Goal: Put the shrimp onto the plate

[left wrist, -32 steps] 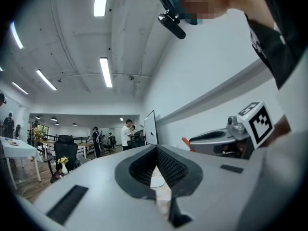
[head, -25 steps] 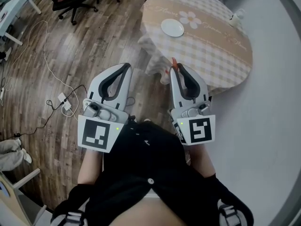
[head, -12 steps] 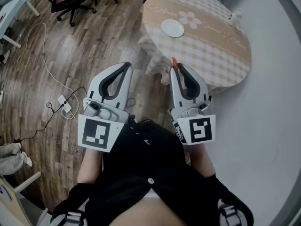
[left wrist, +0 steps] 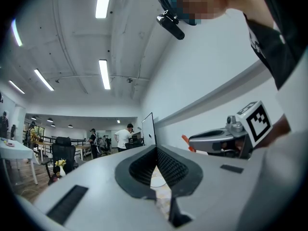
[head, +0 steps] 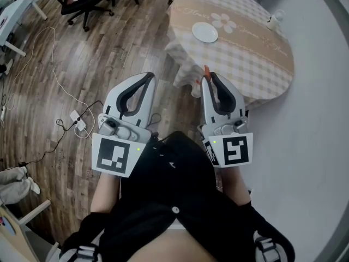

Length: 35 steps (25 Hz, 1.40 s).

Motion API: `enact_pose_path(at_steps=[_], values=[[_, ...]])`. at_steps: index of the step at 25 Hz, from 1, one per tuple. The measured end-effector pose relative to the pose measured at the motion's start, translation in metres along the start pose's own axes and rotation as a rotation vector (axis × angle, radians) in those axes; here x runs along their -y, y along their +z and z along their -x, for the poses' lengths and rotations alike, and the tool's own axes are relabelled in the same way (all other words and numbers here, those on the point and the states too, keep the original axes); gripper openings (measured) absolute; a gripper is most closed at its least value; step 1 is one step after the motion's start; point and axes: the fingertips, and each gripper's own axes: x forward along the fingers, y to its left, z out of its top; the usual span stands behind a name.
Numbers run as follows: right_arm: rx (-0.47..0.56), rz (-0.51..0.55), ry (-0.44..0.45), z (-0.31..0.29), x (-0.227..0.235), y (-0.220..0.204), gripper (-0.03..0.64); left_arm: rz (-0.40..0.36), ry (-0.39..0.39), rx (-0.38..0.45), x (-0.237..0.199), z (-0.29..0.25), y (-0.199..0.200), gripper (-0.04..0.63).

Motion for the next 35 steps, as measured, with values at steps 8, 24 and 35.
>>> enact_pose_path(at_steps=[8,24,35], values=[[-0.017,-0.002,-0.005,-0.001,-0.009,-0.006,0.048,0.016,0.002,-0.017,-0.007,0.007,-0.012,0.003],[-0.012,-0.004,0.007,-0.028,0.014,-0.015,0.048,0.010,0.016,-0.005,-0.018,-0.026,-0.013,0.003],[-0.017,0.000,0.009,-0.055,0.063,-0.031,0.048,0.009,0.021,-0.009,-0.020,-0.086,-0.017,0.003]])
